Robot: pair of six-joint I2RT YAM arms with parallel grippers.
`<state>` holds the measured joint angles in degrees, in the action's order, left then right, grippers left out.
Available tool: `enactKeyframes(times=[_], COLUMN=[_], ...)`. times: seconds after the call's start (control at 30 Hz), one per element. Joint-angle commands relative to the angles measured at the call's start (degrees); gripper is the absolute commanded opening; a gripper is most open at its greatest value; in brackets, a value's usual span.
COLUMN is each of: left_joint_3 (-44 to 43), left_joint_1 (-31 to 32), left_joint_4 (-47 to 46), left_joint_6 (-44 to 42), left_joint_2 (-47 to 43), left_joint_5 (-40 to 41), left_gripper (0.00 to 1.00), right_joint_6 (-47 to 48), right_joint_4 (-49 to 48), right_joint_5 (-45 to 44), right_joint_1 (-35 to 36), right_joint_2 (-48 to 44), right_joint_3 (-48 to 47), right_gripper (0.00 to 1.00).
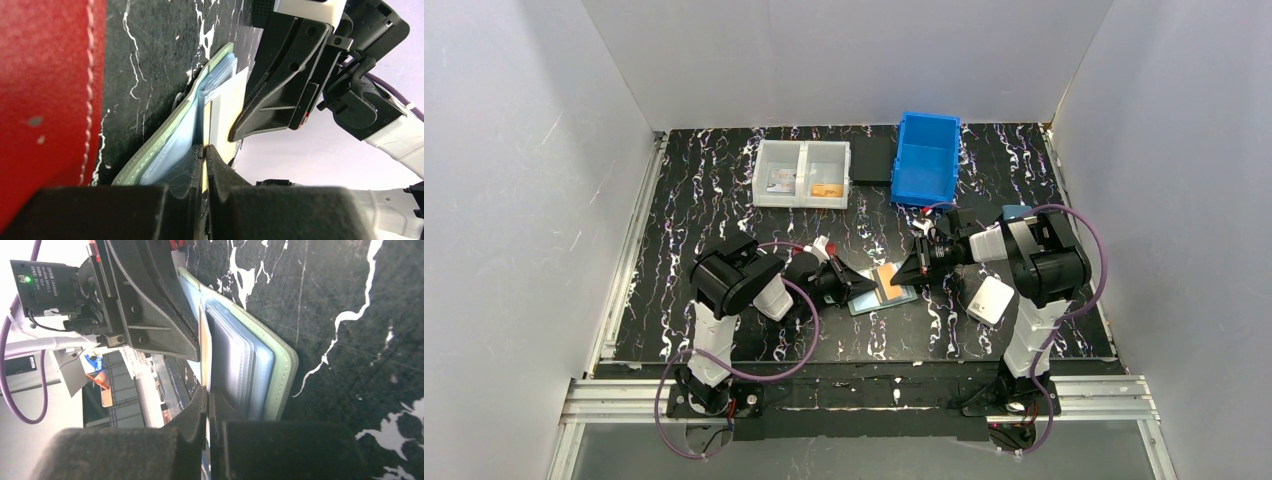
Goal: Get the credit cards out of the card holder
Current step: Remove the credit card from the card holder.
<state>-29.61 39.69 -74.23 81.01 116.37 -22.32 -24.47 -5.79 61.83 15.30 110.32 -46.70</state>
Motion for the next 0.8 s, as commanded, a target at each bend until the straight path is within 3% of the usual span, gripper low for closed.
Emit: enactKeyframes(times=[0.0, 0.1, 0.17, 0.23, 0.4, 0.57, 0.77], left_joint_3=[-2.13, -1.34, -0.06, 1.76, 5.59, 7.53, 7.75], left_joint_1=[0.7, 0.71, 0.74, 0.66, 0.53, 0.35, 0.3], left_joint_4=[-6.89, -6.89, -6.48, -6.06, -6.55, -5.76, -1.64], left_joint_6=[1.77, 0.03, -2.04, -4.17, -8.69, -12.66, -14.31], left_joint_2=[-0.83, -1.74, -2.74, -3.42, -3.95, -6.35, -8.42], left_joint_5=[-0.75, -0.63, 0.08, 0.77, 0.14, -0.66, -1.72], left_gripper=[0.0, 0.0, 0.0, 0.0, 0.0, 0.0, 0.0], right_joint_6=[1.68, 1.95, 4.71, 10.65, 18.77, 23.64, 26.2], right_joint_4=[2.88, 3.04, 5.99, 12.28, 17.12, 19.99, 21.51], right_joint_5=[-0.07, 0.92, 1.49, 0.87, -1.66, -3.03, -4.57], right_joint_1=[3.58, 3.6, 3.54, 3.2, 0.28, -3.05, -3.35], right_joint_2=[1.34, 1.41, 0.54, -0.95, -6.58, -9.01, -9.02], right_joint_3=[-0.53, -0.98, -2.13, -4.37, -5.37, -5.75, -5.98], right_gripper=[0.01, 0.07, 0.26, 0.39, 0.59, 0.66, 0.67])
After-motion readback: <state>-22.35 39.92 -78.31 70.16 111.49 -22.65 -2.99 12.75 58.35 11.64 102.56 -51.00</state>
